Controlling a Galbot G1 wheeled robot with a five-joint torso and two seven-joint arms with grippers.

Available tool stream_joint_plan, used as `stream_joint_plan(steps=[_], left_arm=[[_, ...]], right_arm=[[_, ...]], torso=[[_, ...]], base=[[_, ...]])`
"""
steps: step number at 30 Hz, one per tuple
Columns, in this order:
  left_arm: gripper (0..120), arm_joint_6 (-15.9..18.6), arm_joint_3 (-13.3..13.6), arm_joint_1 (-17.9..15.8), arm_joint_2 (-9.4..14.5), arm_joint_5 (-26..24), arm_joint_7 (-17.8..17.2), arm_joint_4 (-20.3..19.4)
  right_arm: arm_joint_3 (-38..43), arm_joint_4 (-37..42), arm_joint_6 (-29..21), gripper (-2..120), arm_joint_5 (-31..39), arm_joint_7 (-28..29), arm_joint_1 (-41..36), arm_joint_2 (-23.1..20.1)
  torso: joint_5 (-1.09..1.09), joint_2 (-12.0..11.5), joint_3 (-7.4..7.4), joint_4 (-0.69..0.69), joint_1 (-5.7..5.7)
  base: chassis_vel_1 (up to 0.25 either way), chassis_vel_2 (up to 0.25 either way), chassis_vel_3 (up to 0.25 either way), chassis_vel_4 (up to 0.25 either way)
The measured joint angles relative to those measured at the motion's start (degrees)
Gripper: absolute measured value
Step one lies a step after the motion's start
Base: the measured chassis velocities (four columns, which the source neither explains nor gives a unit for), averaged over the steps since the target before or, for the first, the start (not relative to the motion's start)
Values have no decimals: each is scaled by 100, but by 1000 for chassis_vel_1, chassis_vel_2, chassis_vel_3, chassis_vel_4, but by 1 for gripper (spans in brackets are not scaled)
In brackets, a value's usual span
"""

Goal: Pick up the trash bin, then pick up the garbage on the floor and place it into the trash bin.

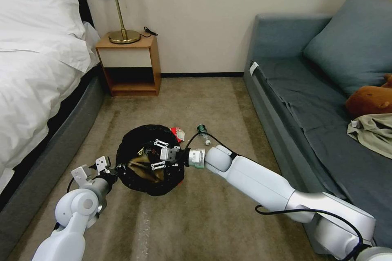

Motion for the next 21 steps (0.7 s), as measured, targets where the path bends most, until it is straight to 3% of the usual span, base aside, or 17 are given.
stream_joint_plan(steps=[3,9,13,17,19,21], left_arm=[[0,-22,-13,-13,-11,6,-19,21],[0,-94,-102,-51,-42,154,-3,62],[0,-316,-368,-45,-80,675,262,62],[0,-387,-561,30,-96,839,358,-6],[0,-436,-721,101,-103,958,440,-62],[0,-443,-768,129,-112,978,458,-88]], right_arm=[[129,134,1,98,65,50,-14,-51],[666,1021,-209,100,254,623,-75,-432],[1444,1771,-1055,100,299,1658,-203,-1084],[2045,2064,-1548,100,404,2275,-466,-1318],[2626,2508,-2159,100,709,2909,-865,-1518],[2953,2759,-2420,100,762,3106,-1134,-1588]], torso=[[0,0,0,0,0],[0,0,0,1,0],[0,0,0,-3,0],[0,0,0,-2,0],[2,0,0,0,0],[1,0,0,0,0]], base=[[0,0,0,0],[0,0,0,0],[0,0,0,0],[0,0,0,0],[0,0,0,0],[0,0,0,0]])
